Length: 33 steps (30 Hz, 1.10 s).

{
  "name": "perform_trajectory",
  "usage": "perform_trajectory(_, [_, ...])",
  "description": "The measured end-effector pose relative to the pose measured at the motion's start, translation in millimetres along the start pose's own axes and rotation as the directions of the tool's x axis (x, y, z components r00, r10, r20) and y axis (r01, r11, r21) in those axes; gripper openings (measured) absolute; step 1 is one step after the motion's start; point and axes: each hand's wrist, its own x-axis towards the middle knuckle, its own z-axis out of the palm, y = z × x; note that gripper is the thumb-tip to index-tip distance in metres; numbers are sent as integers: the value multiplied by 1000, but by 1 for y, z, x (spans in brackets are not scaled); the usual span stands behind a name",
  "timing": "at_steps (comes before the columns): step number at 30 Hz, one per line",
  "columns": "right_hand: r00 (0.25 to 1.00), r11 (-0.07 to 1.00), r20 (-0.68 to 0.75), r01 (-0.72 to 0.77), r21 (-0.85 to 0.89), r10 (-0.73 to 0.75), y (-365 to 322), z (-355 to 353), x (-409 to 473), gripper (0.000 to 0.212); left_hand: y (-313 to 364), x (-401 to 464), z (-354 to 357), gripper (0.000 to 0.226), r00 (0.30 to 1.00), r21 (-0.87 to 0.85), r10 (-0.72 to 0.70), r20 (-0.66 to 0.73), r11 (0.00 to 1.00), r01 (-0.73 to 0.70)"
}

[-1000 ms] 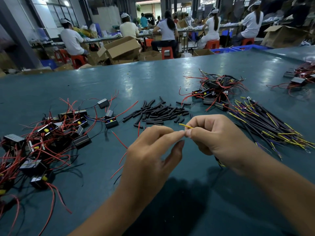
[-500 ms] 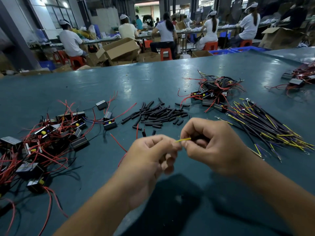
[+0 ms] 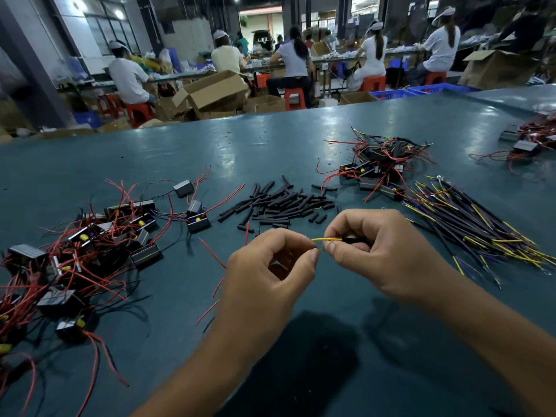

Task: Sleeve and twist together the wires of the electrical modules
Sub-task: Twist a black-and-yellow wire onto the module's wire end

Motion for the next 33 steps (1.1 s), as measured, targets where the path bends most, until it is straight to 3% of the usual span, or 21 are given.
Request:
perform_trajectory(3, [999, 998, 2, -35, 44, 35, -1, -1, 1, 16, -3, -1, 0, 4, 954, 262, 298, -42, 924, -278])
perform_trajectory(5, [999, 997, 2, -50, 59, 50, -1, -1, 1, 15, -5, -1, 1, 9, 905, 386, 423, -42, 843, -376])
perform_trajectory(12, [996, 985, 0, -83, 148, 84, -2, 1, 1, 22, -6, -3, 2, 11, 879, 362, 470, -81, 836, -413])
perform_trajectory(20, [994, 973, 31, -108, 202, 104, -3, 4, 0, 16, -7, -2, 5, 10, 823, 506, 568, 17, 705, -497])
perform_trajectory(22, [995, 976, 24, -104, 190, 101, -1, 5, 0, 23, -4, -2, 7, 10, 870, 466, 493, -10, 772, -432])
perform_trajectory(24, [997, 985, 7, -78, 152, 78, 0, 6, 0, 22, 1, -4, 9, 7, 954, 296, 282, -97, 924, -243])
perform_trajectory(26, [1000, 997, -16, -19, 77, 21, 0, 7, -1, 19, 3, -4, 11, 9, 994, 80, 36, -99, 996, -28])
perform_trajectory(30, [997, 997, -33, 70, -38, -71, -2, 6, -4, 6, 6, 1, 3, 17, 985, -101, -174, 10, 979, 174])
perform_trajectory(33, [992, 990, -42, 111, -81, -115, -1, 5, -4, 4, 8, 6, 0, 19, 930, -271, -336, 147, 891, 365])
